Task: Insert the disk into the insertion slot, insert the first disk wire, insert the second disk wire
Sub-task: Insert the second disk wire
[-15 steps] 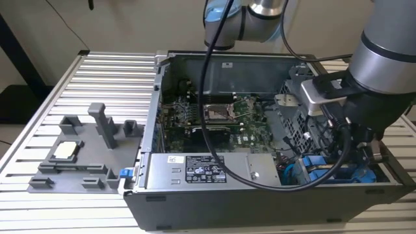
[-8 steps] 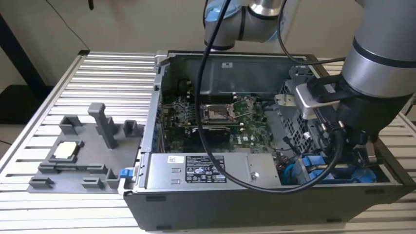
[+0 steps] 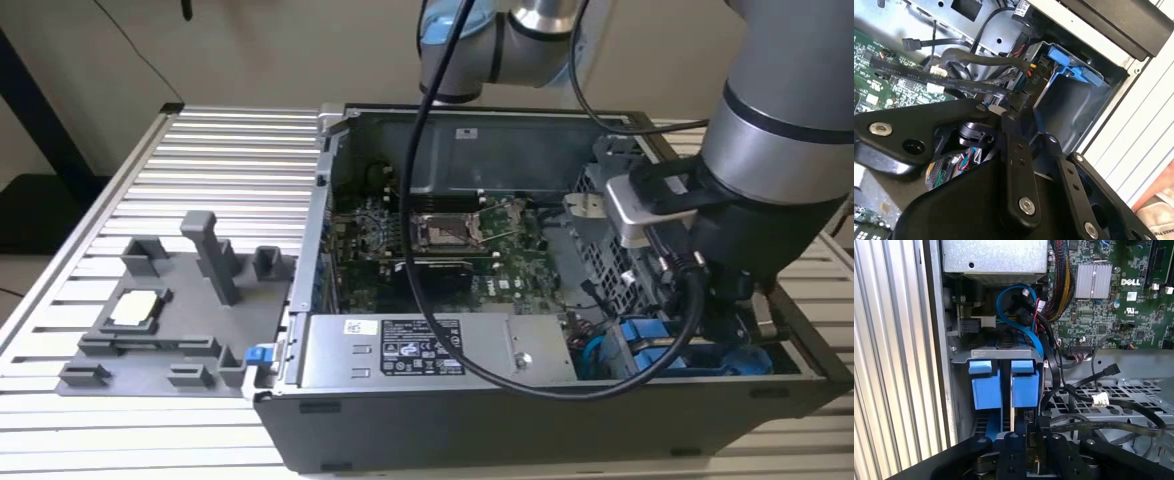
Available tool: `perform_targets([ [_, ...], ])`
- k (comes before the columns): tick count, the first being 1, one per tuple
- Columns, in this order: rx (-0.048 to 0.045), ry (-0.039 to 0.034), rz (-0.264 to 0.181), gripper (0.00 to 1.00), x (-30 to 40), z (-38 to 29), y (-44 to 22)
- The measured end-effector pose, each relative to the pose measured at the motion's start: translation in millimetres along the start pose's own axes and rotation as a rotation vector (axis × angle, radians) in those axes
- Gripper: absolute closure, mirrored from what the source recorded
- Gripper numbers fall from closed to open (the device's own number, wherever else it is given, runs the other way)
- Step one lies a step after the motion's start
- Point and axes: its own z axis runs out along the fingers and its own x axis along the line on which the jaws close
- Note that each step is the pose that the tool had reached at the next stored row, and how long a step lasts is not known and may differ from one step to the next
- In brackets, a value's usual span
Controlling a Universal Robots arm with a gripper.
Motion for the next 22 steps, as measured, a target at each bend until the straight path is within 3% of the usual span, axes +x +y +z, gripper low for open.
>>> perform_targets([
  [1,-0.0003,0.0000,0.000,0.70,0.1,-0.8,-0.2],
  [7,-0.0009,0.0001,0.000,0.70,0.1,-8.2,-2.0],
  [12,-0.0018,0.0002,0.000,0.70,-0.8,-28.5,-6.7],
  [15,-0.0020,0.0002,0.000,0.70,-1.2,-36.5,-8.5],
  [22,-0.0020,0.0000,0.000,0.70,-1.2,-36.7,-8.6],
])
